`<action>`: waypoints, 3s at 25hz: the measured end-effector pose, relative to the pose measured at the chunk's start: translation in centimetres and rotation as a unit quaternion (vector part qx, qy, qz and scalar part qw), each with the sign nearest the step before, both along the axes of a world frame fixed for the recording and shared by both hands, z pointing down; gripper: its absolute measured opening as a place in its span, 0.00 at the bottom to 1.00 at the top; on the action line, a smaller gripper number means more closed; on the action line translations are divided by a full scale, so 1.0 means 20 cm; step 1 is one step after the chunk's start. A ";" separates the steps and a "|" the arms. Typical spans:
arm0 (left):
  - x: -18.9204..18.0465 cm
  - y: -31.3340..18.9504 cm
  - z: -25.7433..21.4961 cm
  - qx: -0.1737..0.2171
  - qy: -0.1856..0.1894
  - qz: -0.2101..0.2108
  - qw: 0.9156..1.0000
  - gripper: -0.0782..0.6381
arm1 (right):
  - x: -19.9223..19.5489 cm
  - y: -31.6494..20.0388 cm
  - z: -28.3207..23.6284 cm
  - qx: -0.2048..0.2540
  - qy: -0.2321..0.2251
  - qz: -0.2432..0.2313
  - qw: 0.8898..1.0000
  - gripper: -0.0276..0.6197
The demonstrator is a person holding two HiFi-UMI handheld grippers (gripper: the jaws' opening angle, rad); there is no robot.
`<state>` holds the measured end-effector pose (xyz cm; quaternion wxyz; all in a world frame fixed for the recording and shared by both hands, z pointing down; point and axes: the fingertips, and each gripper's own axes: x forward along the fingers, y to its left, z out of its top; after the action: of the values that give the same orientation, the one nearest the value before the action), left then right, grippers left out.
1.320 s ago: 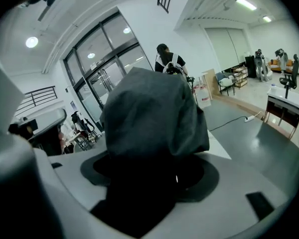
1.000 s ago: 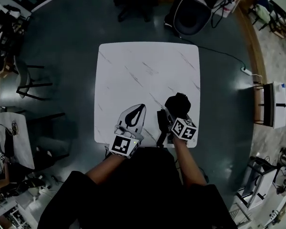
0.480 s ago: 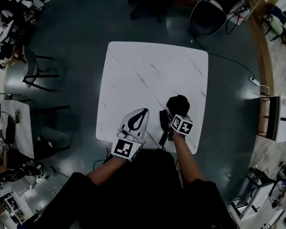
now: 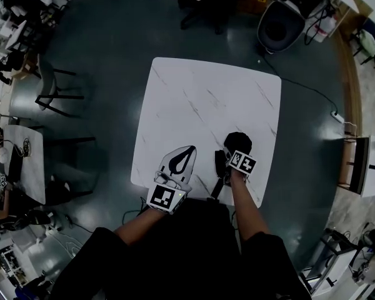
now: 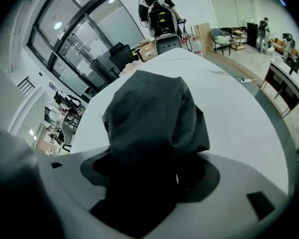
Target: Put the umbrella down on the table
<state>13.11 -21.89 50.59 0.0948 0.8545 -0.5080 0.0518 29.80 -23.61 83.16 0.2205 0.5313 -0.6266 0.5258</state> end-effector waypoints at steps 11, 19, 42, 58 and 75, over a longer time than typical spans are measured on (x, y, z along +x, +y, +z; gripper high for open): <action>-0.20 0.07 -0.09 0.011 0.020 0.012 1.000 0.12 | 0.02 0.02 -0.08 0.001 0.053 0.031 0.998 0.59; -0.43 0.13 -0.13 0.017 0.038 0.006 0.999 0.12 | -0.04 0.05 -0.41 0.076 0.080 0.054 0.992 0.59; -0.90 0.40 -0.37 0.077 0.119 0.040 0.989 0.12 | -1.23 0.45 -1.70 0.371 0.034 -0.047 0.927 0.42; -1.19 0.44 -0.43 0.118 0.072 -0.007 0.990 0.12 | -1.78 0.54 -1.99 0.500 0.059 -0.171 0.847 0.09; -1.18 0.46 -0.42 0.125 0.041 0.002 0.991 0.12 | -1.87 0.55 -2.03 0.524 0.080 -0.189 0.827 0.07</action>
<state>-10.40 -12.72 42.26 0.0081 0.8620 -0.5047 -0.0465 -7.60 -12.67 42.62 0.0535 0.4786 -0.8761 0.0226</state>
